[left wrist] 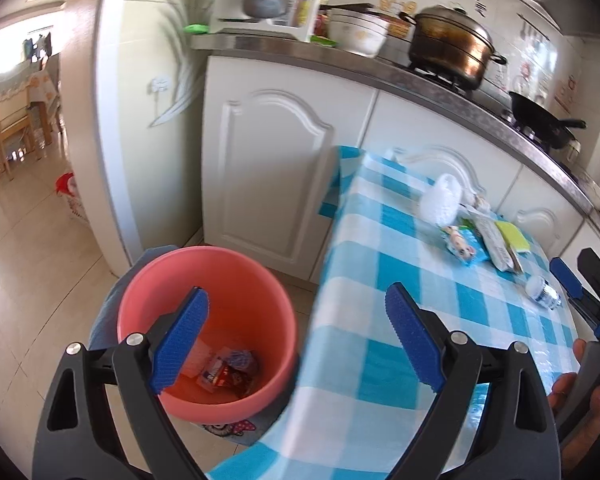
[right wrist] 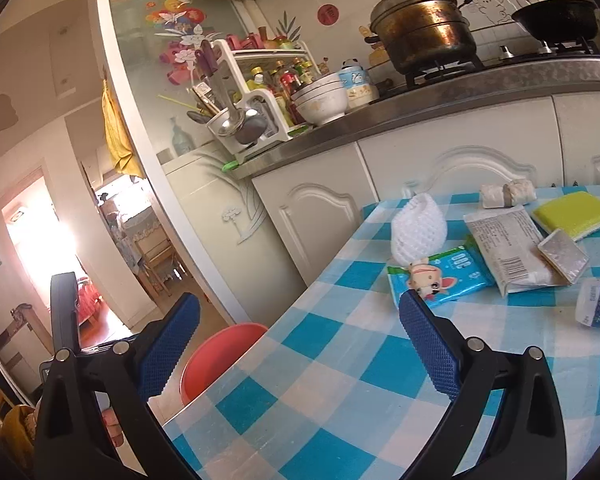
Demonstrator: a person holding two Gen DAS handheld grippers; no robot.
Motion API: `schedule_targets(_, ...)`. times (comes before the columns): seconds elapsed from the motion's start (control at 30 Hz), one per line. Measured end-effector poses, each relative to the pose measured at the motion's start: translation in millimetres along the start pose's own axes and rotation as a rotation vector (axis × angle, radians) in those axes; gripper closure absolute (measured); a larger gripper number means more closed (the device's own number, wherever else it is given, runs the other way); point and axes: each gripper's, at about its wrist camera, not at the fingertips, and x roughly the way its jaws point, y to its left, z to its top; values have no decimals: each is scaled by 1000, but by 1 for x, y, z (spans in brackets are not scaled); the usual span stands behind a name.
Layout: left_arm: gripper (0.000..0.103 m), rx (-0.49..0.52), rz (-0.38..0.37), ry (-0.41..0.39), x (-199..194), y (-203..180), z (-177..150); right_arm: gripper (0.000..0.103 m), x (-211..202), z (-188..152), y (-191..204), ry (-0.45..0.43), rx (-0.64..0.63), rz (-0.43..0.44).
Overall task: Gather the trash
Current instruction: 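Return both tools from the bucket to the table, then move the left gripper to the silver foil tray and grasp it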
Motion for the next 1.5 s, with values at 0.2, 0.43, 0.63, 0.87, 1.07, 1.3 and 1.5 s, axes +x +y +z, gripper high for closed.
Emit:
schedule_targets(0.2, 12, 58, -37, 6, 2, -43, 6, 5, -24, 7, -36, -49, 58, -10)
schedule_targets(0.43, 12, 118, -68, 44, 13, -87, 2, 5, -48, 12, -77, -85, 133, -32)
schedule_targets(0.63, 12, 165, -99, 82, 24, -117, -4, 5, -67, 16, -116, -104, 230, -67)
schedule_targets(0.87, 12, 202, -142, 109, 34, -152, -5, 5, -92, 19, -156, -125, 306, -135)
schedule_targets(1.07, 12, 222, -193, 139, 46, -184, -7, 5, -111, 16, -194, -150, 404, -163)
schedule_targets(1.3, 12, 260, -283, 154, 66, -243, 2, 5, -131, 11, -229, -193, 514, -153)
schedule_targets(1.5, 12, 530, -368, 138, 103, -321, 11, 5, -142, 7, -247, -195, 584, -154)
